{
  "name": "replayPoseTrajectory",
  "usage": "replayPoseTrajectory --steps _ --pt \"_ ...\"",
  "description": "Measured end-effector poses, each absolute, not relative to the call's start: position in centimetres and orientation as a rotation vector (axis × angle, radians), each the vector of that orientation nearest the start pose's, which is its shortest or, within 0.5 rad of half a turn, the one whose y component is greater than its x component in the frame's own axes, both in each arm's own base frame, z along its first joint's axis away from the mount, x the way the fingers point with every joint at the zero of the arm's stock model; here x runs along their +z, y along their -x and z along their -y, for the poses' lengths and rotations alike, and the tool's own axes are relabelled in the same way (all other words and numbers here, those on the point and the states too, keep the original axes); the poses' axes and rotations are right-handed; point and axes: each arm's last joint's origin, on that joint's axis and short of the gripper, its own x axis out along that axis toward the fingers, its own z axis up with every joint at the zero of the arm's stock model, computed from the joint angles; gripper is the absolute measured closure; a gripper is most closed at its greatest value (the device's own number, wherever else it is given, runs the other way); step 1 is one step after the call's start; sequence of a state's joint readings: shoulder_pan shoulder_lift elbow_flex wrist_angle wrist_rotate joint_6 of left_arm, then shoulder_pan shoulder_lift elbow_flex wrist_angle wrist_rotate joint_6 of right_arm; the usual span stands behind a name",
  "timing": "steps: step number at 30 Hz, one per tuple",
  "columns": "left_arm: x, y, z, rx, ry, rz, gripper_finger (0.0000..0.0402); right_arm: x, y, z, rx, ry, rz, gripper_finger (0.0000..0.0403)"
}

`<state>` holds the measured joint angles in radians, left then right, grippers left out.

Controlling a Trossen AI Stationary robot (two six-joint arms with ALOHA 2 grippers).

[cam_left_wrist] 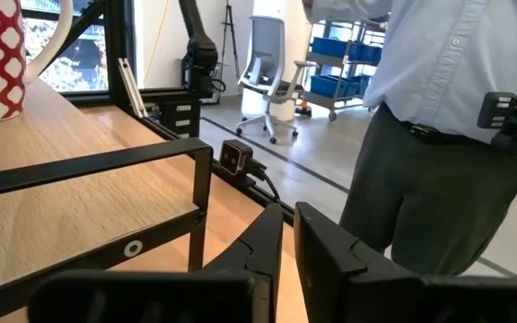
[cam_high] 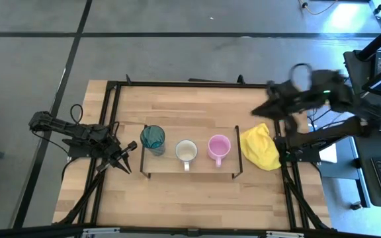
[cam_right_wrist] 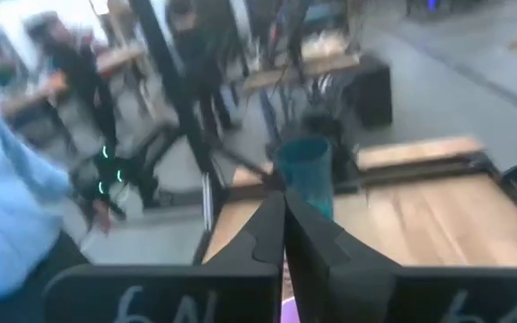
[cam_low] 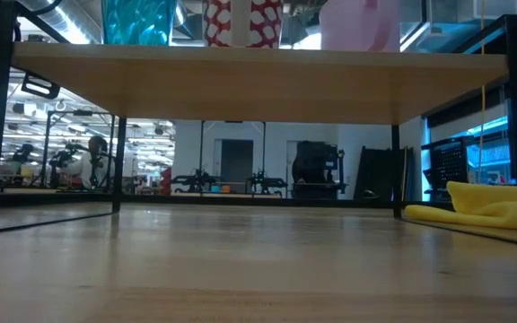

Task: Stack small to large cups/mugs on shelf
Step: Return to Home Position

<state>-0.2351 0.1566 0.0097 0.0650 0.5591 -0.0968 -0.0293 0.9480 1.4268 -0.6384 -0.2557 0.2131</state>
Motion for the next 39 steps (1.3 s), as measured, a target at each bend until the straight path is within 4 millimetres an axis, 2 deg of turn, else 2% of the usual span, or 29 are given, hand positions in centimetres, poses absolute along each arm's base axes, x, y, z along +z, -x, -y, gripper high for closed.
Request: replayPoseTrajectory --steps 4,7,11,14,25,34,39 --pt "16.1 -9.6 3.9 -0.789 0.105 -0.121 0.0374 46.1 -11.2 -0.5 0.228 -0.284 -0.067 0.0390" --pt "16.1 -9.6 3.9 -0.789 0.105 -0.121 0.0374 44.7 -9.9 -0.6 0.242 -0.294 -0.065 0.0390" --pt "16.1 -9.6 3.9 -0.789 0.105 -0.121 0.0374 42.5 -8.2 -0.5 0.176 -0.312 -0.062 0.0390" --pt "16.1 -9.6 3.9 -0.789 0.105 -0.121 0.0374 41.4 -6.7 -0.4 0.160 -0.327 0.004 0.0390" --pt "16.1 -9.6 3.9 -0.789 0.105 -0.121 0.0374 35.1 -5.7 -0.4 0.164 -0.353 0.123 0.0390" --pt "16.1 -9.6 3.9 -0.789 0.105 -0.121 0.0374 32.1 -5.1 -0.4 0.197 -0.301 0.348 0.0390" --pt "16.1 -9.6 3.9 -0.789 0.105 -0.121 0.0374 30.2 -5.6 -0.4 0.208 -0.292 0.422 0.0390"
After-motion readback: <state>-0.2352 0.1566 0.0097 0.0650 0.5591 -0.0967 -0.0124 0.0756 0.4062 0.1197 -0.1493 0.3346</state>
